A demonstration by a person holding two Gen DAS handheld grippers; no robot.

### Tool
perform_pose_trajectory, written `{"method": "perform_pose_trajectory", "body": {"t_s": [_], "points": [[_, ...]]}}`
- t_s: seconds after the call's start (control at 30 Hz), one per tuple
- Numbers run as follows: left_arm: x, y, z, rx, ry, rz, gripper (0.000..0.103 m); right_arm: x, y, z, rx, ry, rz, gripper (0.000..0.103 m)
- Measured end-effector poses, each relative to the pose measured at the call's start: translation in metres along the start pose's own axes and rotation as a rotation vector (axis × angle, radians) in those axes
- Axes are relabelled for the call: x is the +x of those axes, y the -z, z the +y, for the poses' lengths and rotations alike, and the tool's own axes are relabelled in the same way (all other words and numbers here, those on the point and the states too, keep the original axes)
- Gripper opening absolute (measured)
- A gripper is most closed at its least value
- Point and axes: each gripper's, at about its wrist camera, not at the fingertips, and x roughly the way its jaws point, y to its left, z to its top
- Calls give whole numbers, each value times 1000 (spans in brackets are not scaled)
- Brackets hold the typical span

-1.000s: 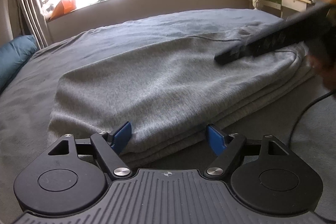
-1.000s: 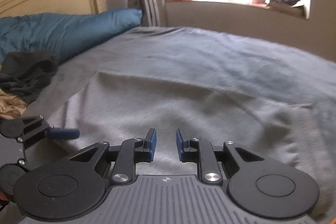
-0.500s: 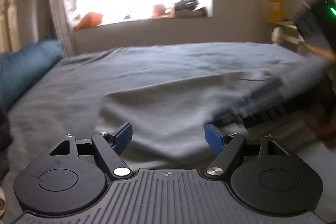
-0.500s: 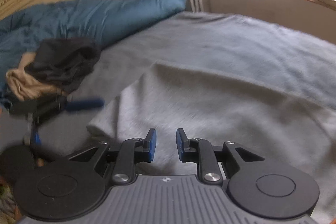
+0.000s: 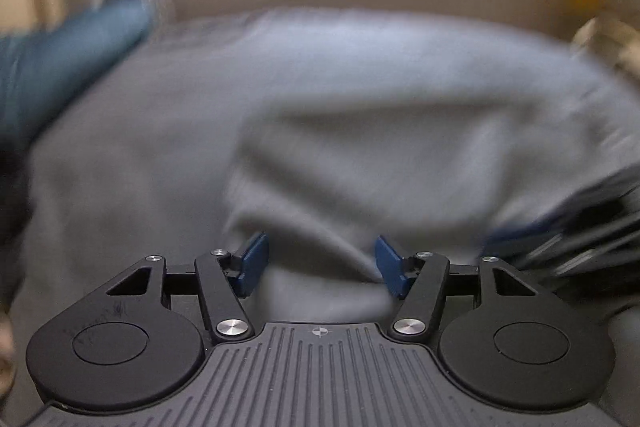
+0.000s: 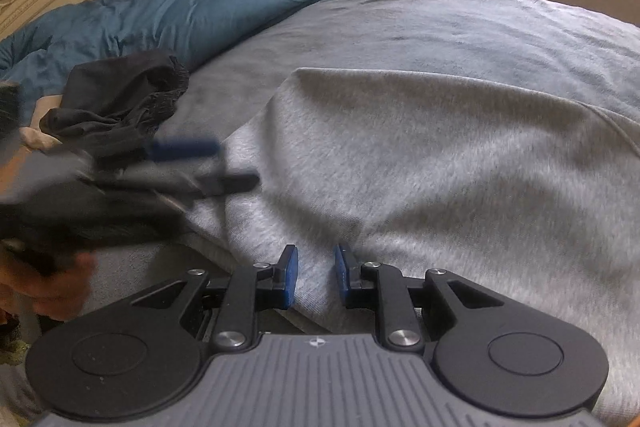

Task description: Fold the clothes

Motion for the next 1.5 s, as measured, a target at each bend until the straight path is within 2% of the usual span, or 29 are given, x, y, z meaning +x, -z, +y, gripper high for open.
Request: {"method": "perform_pose_trajectory", "body": {"t_s": [0.03,0.13,0.27,0.37,0.43,0.53,0.67,0.77,0.87,1.0,1.07,1.17,1.23,1.5], "points": [[-3,2,6,-40,22,-16,61,0,0,0,-3,1,0,22],[-14,-2,13,-79,17,-36,62,0,2,0,-11,2,-3,22],[-28,-10,14,-84,17,-88,62,2,2,-2,2,-3,-4,22],[-34,-14,6,-50,55,-136,62,1,1,-2,-1,-2,0,22],[-32,-13,-6,-6,77,-129,62,-1,-2,-2,6,-6,7,22],[-20,-3,-19,55,52,-88,62,-16,-19,-3,33,-30,4,22],[-15,8,-19,44,42,-75,62,-30,-61,3,13,-58,-22,22],[-14,8,-12,6,58,-65,62,-6,-92,14,-14,-87,12,22],[-12,9,-8,-14,70,-64,63,43,-111,28,-71,-92,73,22],[-13,12,-8,-19,72,-72,63,106,-128,22,-67,-18,144,21],[-12,13,-8,-23,73,-73,63,125,-135,11,-35,19,130,21],[-11,12,-7,-29,77,-68,63,131,-149,-5,76,16,75,21],[-10,12,-6,-26,79,-69,63,119,-152,-13,124,21,30,21],[-11,11,-5,-37,78,-71,67,-18,-131,-59,321,-99,-159,22]]}}
